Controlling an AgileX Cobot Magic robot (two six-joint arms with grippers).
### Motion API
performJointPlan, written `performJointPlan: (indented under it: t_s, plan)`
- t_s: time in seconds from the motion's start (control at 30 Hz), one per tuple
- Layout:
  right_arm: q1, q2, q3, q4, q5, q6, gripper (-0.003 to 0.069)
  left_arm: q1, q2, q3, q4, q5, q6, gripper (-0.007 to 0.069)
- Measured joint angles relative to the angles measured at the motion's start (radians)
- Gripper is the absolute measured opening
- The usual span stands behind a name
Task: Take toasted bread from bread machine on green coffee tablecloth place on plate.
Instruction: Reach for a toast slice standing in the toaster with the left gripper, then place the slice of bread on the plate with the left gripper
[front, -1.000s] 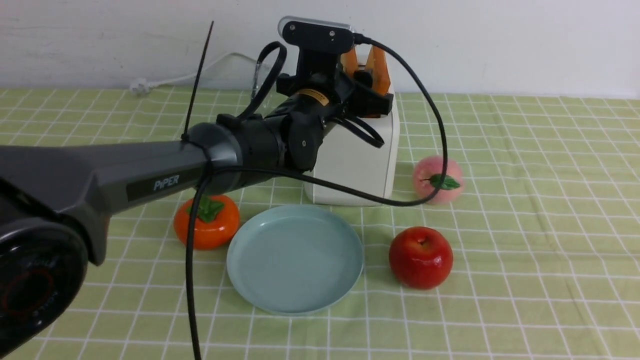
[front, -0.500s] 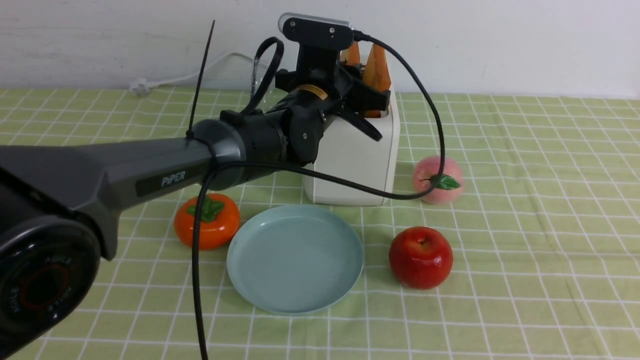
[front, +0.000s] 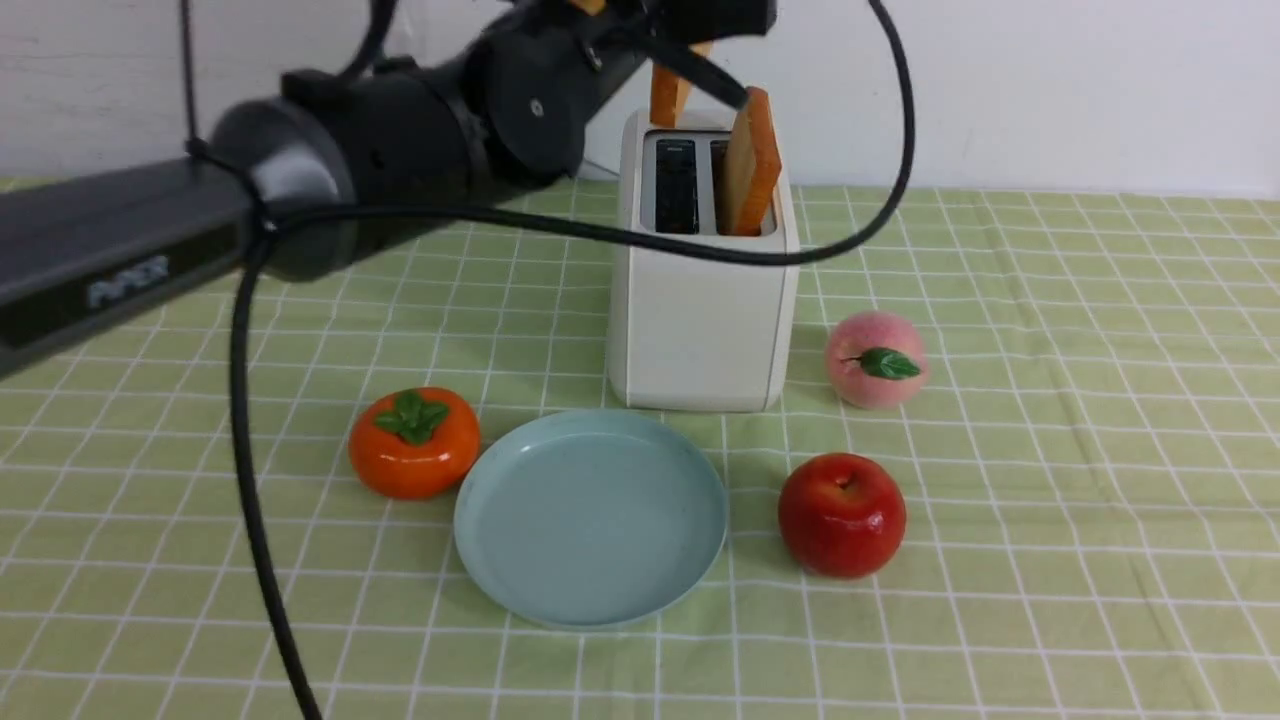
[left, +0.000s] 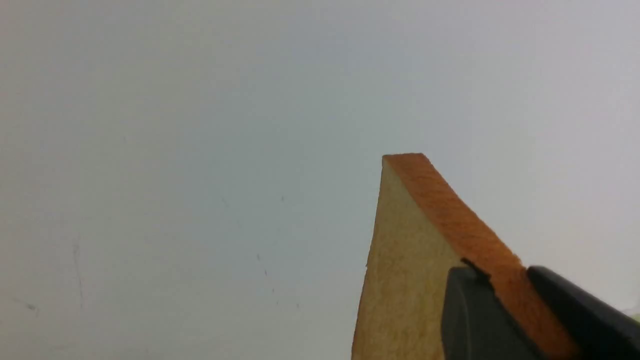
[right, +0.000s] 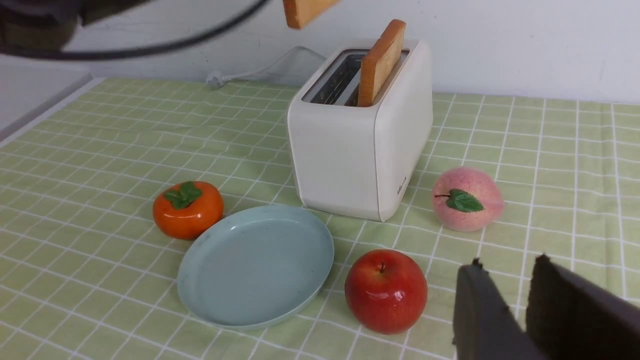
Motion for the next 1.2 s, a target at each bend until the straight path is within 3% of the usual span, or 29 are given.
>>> performJointPlan:
  t_s: [0.17,0.27,0.43,0.83,1.2]
  plan:
    - [0.000,0.000,0.000,0.000,0.006,0.000,0.0123,0.000,-0.186,0.053,-0.150,0.210,0.124,0.0102]
    - [0.000,0.000,0.000,0.000,0.025,-0.004,0.0067,0.000,-0.333,0.167,-0.264,0.439,0.190,0.0102]
    - [0.000,0.000,0.000,0.003,0.045,-0.021,-0.0006,0.000,-0.483,0.342,-0.285,0.687,0.168,0.0102]
    - [0.000,0.000,0.000,0.026,0.090,-0.023,-0.0018,0.008,-0.312,0.470,-0.237,0.719,0.042,0.0102]
    - [0.000,0.000,0.000,0.038,0.101,-0.023,-0.0013,0.144,-0.208,0.471,-0.282,0.847,0.027,0.0102]
